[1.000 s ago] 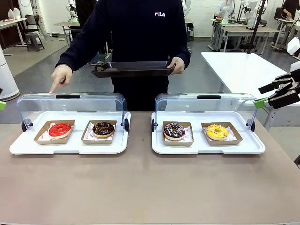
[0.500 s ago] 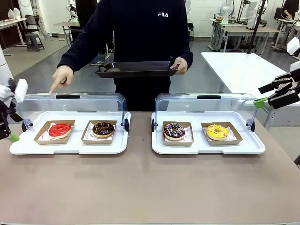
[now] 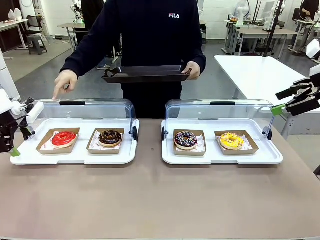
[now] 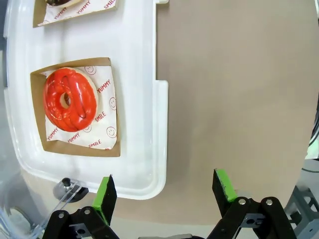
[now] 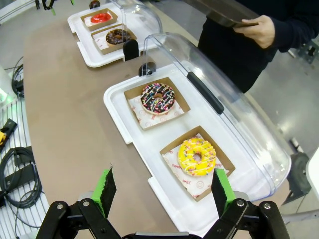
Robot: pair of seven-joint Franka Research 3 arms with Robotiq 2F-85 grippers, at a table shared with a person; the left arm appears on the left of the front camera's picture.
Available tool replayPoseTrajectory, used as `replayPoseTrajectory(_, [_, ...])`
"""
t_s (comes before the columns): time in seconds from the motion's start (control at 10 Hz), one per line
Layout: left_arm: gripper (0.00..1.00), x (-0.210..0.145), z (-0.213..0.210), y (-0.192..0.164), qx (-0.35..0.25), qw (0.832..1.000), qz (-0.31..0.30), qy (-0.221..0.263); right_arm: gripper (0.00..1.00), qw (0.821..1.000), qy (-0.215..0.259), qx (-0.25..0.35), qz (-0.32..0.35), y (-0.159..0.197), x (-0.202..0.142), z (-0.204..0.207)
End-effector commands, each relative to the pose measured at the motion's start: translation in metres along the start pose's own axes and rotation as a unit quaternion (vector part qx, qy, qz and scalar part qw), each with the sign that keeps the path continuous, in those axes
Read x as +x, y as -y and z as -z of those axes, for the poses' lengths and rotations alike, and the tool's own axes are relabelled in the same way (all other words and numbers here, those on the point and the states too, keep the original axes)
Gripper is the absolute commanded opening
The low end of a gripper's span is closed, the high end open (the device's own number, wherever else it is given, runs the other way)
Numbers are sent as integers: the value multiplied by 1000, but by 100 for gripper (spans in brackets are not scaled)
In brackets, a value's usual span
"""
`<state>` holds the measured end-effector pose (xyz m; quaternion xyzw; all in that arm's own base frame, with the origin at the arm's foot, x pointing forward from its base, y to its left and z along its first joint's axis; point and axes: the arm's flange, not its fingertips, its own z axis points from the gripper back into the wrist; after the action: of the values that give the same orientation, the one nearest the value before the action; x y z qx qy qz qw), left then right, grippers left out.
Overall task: Provide the desired donut to the person.
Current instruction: Pick up and lift the Paper togo box containing the Donut pointed at by the person.
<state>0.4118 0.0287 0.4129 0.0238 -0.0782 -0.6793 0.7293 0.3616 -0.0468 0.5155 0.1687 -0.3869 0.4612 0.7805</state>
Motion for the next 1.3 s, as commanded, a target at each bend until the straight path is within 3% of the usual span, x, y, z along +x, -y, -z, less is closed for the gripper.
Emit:
replayPoseTrajectory(0.0, [100,2,-9,15,12,999,-29,8,100,1000,7,0,3,1,1,2])
replayPoseTrajectory(0.2, [100,0,-5,3,5,1000,-10,2,100,1000,7,0,3,1,1,2])
replayPoseTrajectory(0.3, [100,2,3,-24,20,999,13,31,100,1000,7,0,3,1,1,2])
replayPoseTrajectory(0.6, [100,-3,25,-56,15,999,17,39,100,1000,7,0,3,1,1,2])
replayPoseTrajectory(0.8, [100,-7,43,-70,29,998,5,63,100,1000,7,0,3,1,1,2])
replayPoseTrajectory(1.2, [100,-8,65,-77,17,998,7,56,100,1000,7,0,3,1,1,2])
